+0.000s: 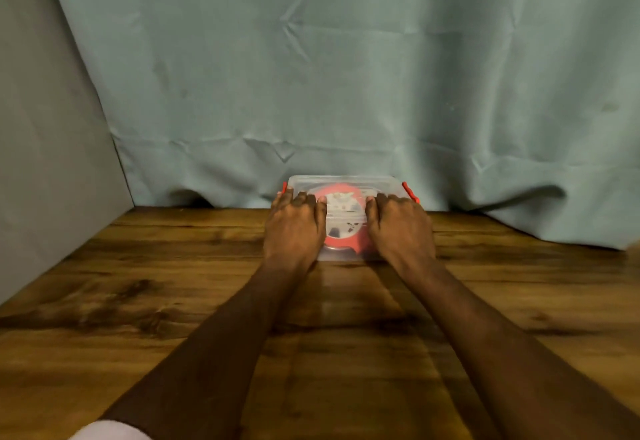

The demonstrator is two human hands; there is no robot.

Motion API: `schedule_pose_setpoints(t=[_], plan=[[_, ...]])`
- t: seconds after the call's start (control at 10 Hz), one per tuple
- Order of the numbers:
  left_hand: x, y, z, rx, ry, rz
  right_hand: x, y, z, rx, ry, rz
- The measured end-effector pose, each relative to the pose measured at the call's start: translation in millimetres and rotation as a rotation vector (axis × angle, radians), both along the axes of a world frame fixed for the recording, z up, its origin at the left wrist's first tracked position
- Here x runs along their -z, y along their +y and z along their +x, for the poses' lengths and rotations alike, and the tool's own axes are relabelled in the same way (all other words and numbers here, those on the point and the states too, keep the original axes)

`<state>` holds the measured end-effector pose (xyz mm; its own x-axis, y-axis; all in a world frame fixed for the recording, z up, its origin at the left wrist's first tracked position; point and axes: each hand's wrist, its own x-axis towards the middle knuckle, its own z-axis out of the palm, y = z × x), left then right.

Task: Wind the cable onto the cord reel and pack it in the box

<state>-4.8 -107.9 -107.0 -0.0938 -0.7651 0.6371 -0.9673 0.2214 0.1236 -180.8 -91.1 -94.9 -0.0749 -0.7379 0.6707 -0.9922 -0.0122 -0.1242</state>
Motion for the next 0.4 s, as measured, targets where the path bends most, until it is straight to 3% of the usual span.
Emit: schedule_pose_setpoints(t=[0.2, 0.3, 0.4], plan=[[-4, -20, -10, -0.069, -0.038, 0.101, 0, -21, -1, 0.003, -0.004, 0.036], [-20, -14, -8, -0.040, -0.037, 0.252, -17, -10, 5, -0.031, 0.018, 0.152], [-37, 6, -1, -0.054, -0.052, 0.314, -42, -1, -1, -0.090, -0.008, 0.405]])
